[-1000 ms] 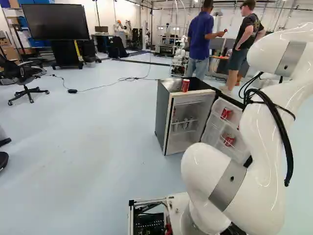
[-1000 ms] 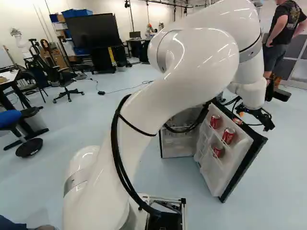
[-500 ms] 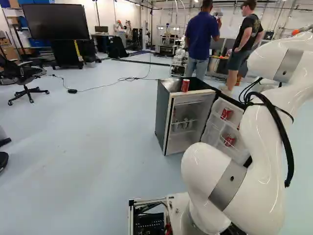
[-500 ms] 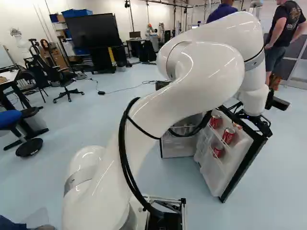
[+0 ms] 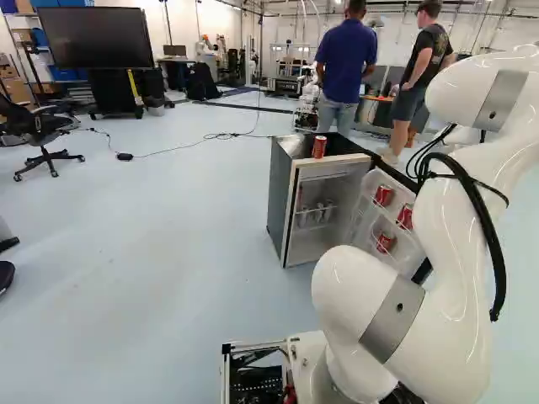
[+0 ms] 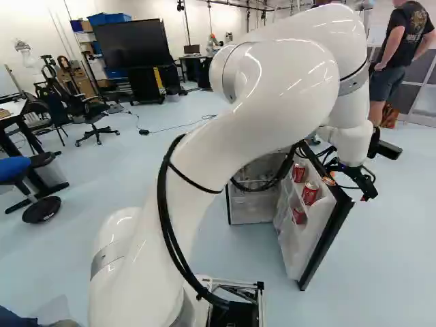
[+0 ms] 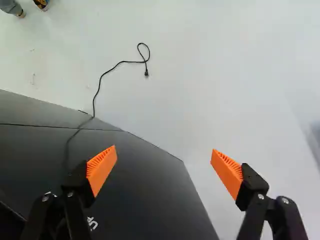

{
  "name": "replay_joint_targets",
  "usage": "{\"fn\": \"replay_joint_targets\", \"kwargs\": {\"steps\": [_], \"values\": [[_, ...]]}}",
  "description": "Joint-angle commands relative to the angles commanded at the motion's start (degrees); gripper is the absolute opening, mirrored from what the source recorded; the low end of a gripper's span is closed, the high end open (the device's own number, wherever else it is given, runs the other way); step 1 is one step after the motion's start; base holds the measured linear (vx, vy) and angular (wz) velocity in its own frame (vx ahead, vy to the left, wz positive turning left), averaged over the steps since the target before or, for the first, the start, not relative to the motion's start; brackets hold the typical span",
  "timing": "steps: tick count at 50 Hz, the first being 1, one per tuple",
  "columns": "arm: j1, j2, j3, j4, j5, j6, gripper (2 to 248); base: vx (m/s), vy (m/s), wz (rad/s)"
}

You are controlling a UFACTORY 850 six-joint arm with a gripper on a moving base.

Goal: Grab a drink from the fridge

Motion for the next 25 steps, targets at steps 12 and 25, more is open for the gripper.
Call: {"fn": "replay_joint_targets", "kwargs": {"steps": [12,25], "values": [[0.49,2.68,4.06,0.00,0.00,0.00,247,0.000,0.000,0.000],[1.08,5.53,8.34,0.00,0.00,0.00,247,0.000,0.000,0.000]]}}
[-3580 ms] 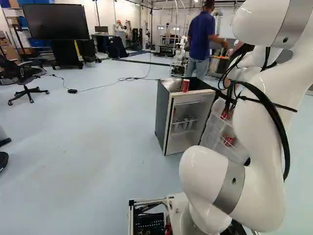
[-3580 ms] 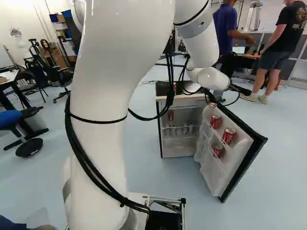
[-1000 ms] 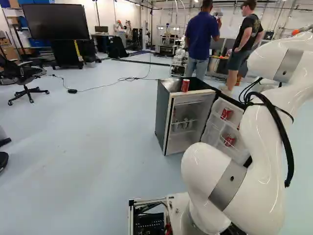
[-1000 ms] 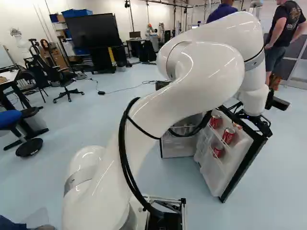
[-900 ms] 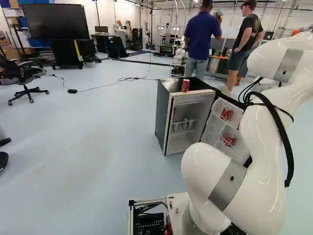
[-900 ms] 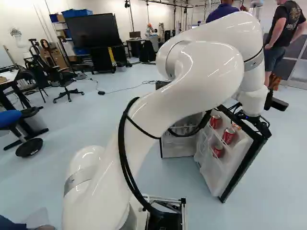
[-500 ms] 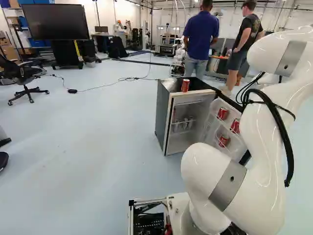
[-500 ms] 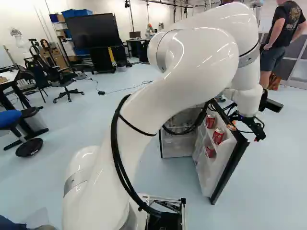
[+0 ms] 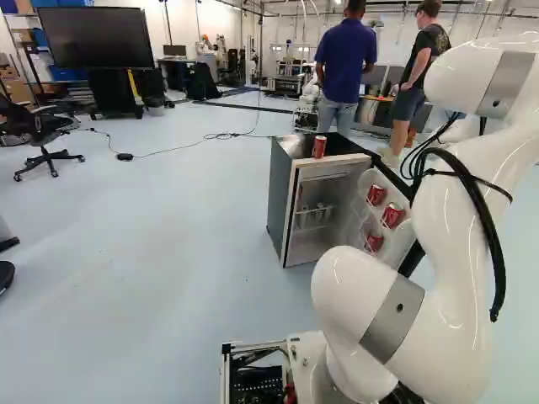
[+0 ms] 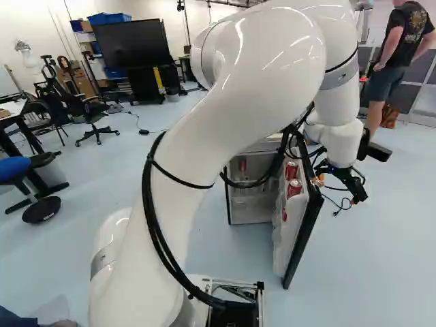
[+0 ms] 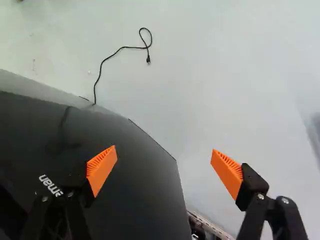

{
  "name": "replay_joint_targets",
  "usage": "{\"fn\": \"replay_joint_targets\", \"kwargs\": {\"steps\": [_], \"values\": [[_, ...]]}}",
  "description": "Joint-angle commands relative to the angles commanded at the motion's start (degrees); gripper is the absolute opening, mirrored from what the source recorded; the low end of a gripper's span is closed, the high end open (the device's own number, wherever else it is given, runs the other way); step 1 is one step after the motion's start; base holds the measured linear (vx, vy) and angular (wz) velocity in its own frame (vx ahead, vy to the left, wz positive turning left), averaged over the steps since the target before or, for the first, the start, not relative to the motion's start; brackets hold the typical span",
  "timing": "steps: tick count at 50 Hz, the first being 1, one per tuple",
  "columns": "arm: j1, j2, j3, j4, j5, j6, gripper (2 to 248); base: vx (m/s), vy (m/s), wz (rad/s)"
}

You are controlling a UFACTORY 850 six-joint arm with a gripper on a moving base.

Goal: Grab a drink from the fridge

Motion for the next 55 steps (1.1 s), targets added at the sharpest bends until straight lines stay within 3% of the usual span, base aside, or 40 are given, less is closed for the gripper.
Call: {"fn": "replay_joint_targets", "kwargs": {"steps": [55], "values": [[3.69,11.13,16.18,0.00,0.00,0.00,247,0.000,0.000,0.000]]}}
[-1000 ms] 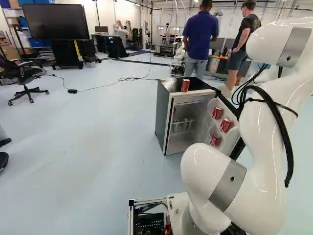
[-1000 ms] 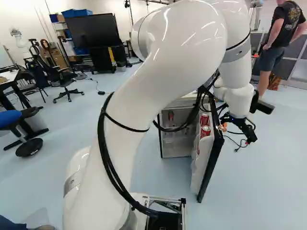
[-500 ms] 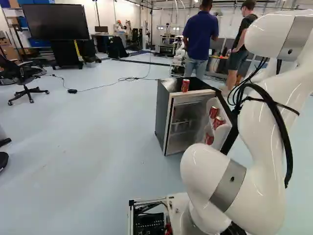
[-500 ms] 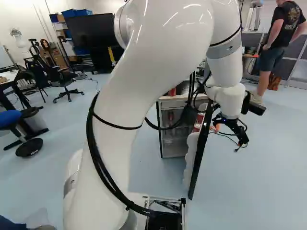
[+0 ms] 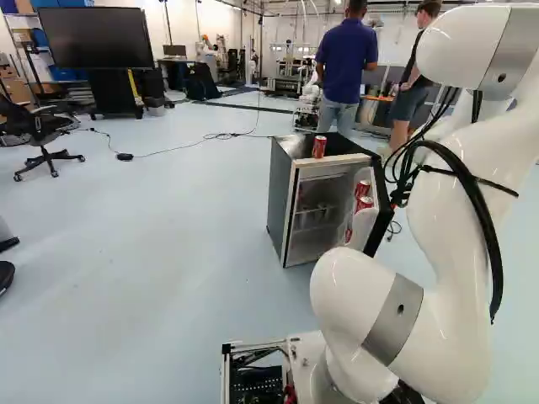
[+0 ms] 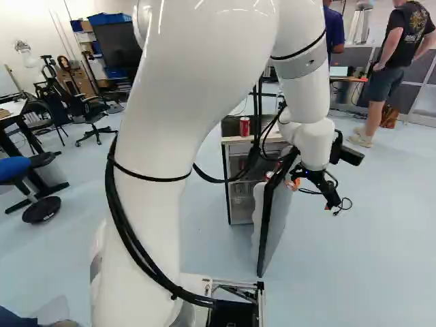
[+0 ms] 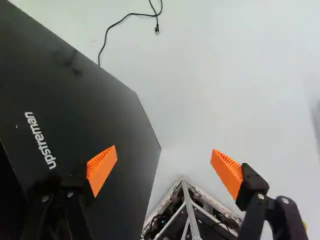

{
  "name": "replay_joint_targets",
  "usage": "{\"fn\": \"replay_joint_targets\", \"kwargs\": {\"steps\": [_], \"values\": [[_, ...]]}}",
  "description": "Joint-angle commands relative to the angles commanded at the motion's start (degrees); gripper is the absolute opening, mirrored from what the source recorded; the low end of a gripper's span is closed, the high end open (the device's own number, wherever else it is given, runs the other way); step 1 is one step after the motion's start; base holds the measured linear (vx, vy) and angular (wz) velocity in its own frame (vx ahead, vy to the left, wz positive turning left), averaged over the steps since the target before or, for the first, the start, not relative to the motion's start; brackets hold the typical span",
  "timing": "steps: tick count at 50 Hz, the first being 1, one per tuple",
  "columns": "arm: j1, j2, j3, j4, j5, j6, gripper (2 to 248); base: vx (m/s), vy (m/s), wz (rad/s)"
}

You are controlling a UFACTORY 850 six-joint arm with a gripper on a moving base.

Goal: Grab a drink from the fridge

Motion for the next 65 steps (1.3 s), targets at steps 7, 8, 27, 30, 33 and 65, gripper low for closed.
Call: {"fn": "replay_joint_targets", "kwargs": {"steps": [7,8,27,30,33,65], "values": [[0.58,1.40,1.96,0.00,0.00,0.00,247,0.000,0.000,0.000],[0.66,1.59,2.23,0.00,0.00,0.00,247,0.000,0.000,0.000],[2.56,5.18,7.17,0.00,0.02,0.00,247,0.000,0.000,0.000],[2.96,5.68,7.85,0.00,0.11,0.00,247,0.000,0.000,0.000],[3.39,6.16,8.49,0.00,0.32,0.00,247,0.000,0.000,0.000],[8.48,11.00,14.82,0.00,4.99,0.00,247,0.000,0.000,0.000]]}}
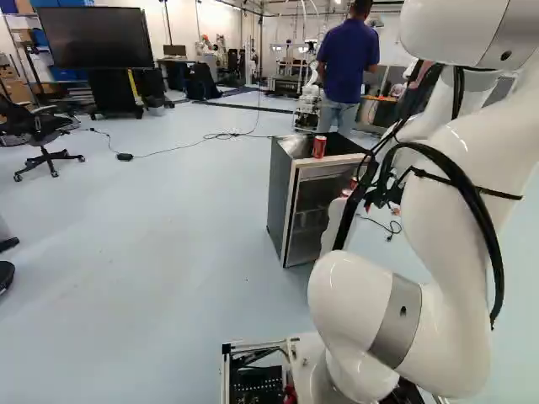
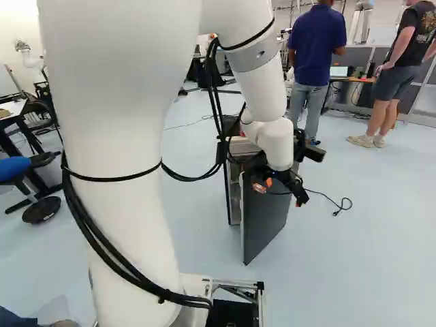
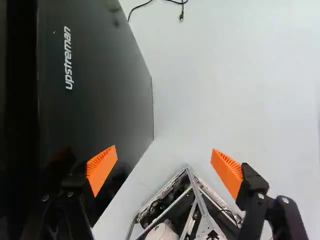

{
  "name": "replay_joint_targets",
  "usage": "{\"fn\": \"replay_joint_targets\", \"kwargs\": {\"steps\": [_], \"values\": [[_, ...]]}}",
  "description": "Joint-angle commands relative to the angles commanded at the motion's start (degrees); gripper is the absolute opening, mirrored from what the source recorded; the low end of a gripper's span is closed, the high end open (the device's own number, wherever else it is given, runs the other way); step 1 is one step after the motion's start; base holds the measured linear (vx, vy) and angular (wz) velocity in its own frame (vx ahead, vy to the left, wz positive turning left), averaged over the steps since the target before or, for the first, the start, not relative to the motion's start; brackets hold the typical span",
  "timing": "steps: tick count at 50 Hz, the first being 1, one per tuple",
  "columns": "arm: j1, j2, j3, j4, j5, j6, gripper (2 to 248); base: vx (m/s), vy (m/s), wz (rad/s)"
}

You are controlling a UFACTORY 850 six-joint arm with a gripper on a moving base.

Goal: Grab a drink from the fridge

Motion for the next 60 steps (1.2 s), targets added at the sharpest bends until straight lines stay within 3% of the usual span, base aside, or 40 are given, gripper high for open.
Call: {"fn": "replay_joint_targets", "kwargs": {"steps": [60], "values": [[11.04,8.53,10.19,0.00,13.82,0.00,247,0.000,0.000,0.000]]}}
